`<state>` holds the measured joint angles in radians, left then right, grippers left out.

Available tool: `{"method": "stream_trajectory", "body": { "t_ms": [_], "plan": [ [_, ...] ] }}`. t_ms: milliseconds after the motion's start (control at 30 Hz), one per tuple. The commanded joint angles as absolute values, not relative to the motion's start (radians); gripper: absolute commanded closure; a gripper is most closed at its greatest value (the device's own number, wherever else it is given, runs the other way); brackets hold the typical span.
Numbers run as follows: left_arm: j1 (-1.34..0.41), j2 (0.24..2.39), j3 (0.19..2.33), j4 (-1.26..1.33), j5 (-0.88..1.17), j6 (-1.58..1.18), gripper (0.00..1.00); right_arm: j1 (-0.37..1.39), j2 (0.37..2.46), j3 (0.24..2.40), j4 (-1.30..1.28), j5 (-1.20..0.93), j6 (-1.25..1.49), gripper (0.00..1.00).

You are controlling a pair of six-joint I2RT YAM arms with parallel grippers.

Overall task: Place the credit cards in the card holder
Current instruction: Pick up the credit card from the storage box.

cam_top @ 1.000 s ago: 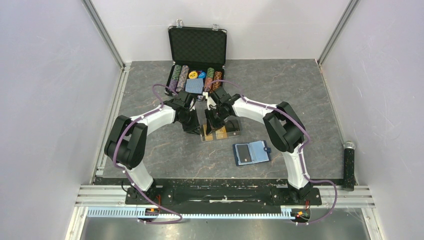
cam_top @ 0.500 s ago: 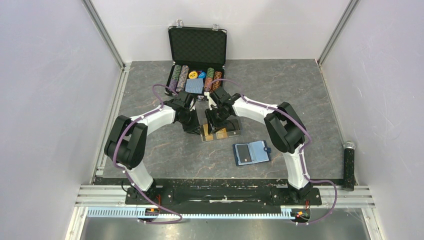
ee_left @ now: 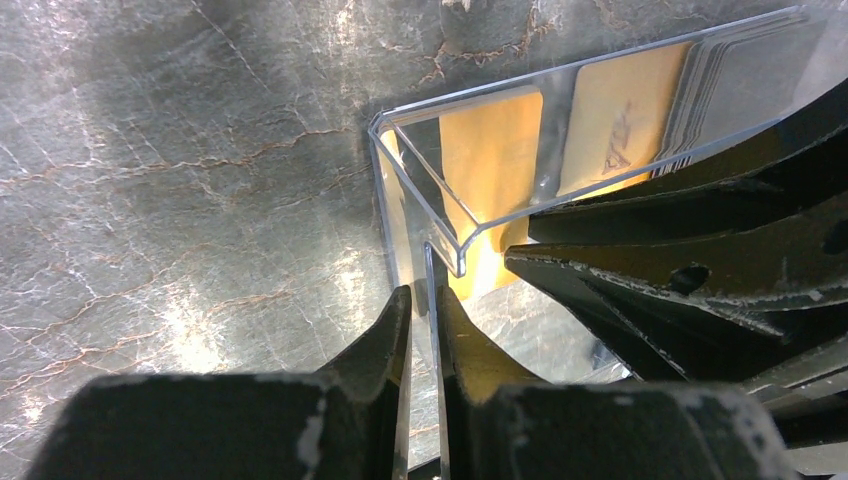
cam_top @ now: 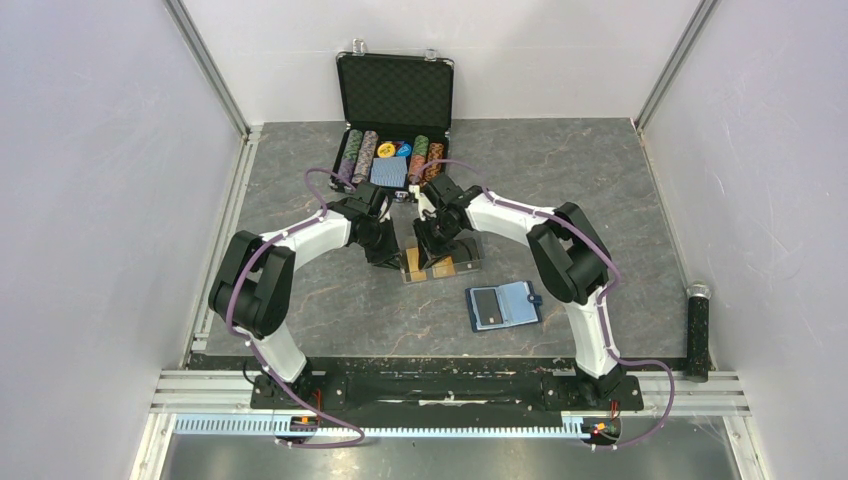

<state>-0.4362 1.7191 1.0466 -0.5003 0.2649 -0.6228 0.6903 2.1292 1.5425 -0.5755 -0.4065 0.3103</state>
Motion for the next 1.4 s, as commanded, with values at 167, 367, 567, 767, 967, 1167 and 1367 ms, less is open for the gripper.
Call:
{"method": "stream_trajectory", "body": {
  "t_ms": [167, 367, 567, 767, 967, 1167, 1367],
  "plan": [
    [-0.445, 1.729, 1.019, -0.517, 0.247, -0.62, 0.92, 0.699, 2.145, 1.566, -0.5, -0.502, 0.349, 0.97],
    [-0.446, 1.729, 1.019, -0.517, 0.247, -0.62, 0.92, 0.699, 2.133, 1.569, -0.495, -0.518, 0.358, 1.0],
    [-0.446, 1.729, 1.016, -0.518, 0.245, -0.621, 0.92, 0.7, 2.106, 1.578, -0.488, -0.523, 0.371, 1.0],
    [-0.446, 1.727, 1.014, -0.518, 0.244, -0.621, 0.92, 0.699, 2.074, 1.569, -0.456, -0.543, 0.395, 1.0],
    [-0.446, 1.726, 1.009, -0.518, 0.242, -0.619, 0.92, 0.699, 2.047, 1.557, -0.423, -0.551, 0.414, 1.0],
    [-0.446, 1.727, 1.009, -0.517, 0.241, -0.619, 0.92, 0.698, 2.045, 1.54, -0.406, -0.551, 0.421, 1.0],
    [-0.446, 1.725, 1.008, -0.517, 0.241, -0.619, 0.92, 0.698, 2.068, 1.523, -0.409, -0.533, 0.411, 0.97]
  ]
}}
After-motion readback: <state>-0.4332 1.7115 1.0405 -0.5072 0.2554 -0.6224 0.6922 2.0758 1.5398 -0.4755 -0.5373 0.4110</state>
